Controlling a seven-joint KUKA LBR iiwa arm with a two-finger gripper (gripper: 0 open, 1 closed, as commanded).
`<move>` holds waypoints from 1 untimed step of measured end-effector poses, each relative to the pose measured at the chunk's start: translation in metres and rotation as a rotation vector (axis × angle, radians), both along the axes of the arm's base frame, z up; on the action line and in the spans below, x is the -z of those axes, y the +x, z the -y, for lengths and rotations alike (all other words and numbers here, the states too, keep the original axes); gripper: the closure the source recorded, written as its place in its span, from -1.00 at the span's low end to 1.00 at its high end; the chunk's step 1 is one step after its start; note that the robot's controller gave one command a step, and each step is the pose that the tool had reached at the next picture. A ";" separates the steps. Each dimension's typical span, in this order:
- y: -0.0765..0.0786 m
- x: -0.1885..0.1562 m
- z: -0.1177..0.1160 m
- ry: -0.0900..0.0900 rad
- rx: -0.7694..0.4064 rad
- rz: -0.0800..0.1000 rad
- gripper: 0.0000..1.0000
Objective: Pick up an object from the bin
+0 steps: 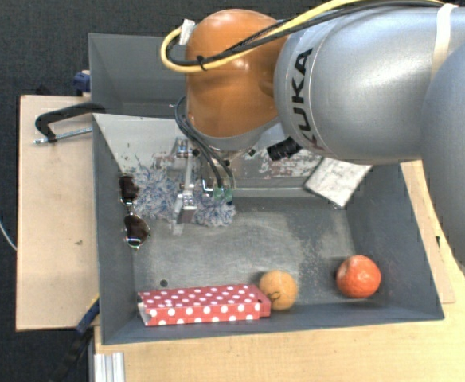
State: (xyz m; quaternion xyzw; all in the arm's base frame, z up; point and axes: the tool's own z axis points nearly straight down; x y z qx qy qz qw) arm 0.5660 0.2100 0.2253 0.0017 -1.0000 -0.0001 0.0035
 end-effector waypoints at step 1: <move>0.002 -0.005 0.001 0.002 0.002 0.009 -1.00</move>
Offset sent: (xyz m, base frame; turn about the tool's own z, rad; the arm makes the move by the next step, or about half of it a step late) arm 0.0078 0.0009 -0.0773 -0.1343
